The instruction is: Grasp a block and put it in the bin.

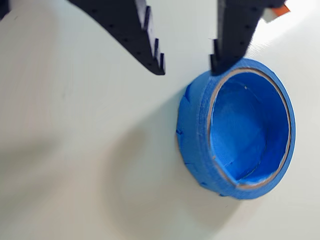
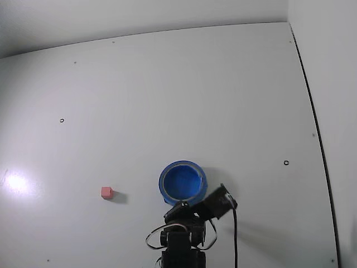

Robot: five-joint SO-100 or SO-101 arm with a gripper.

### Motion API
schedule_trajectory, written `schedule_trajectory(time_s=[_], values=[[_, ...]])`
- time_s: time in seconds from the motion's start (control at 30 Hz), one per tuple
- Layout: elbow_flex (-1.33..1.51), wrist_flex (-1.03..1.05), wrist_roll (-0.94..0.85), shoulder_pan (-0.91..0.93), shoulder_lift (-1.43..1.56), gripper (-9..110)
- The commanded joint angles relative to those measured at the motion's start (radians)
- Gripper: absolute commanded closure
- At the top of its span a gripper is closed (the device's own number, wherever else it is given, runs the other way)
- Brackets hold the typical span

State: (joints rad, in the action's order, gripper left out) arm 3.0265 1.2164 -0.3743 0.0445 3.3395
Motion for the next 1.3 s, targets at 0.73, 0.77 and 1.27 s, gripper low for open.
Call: schedule_trajectory(time_s=[0.73,0.77,1.27], values=[[-0.848,0.002,-0.16,-0.597,-0.796,75],[-0.877,0.002,-0.152,-0.612,-0.848,75],[-1.236,0.002,-0.14,-0.698,-1.355,75]])
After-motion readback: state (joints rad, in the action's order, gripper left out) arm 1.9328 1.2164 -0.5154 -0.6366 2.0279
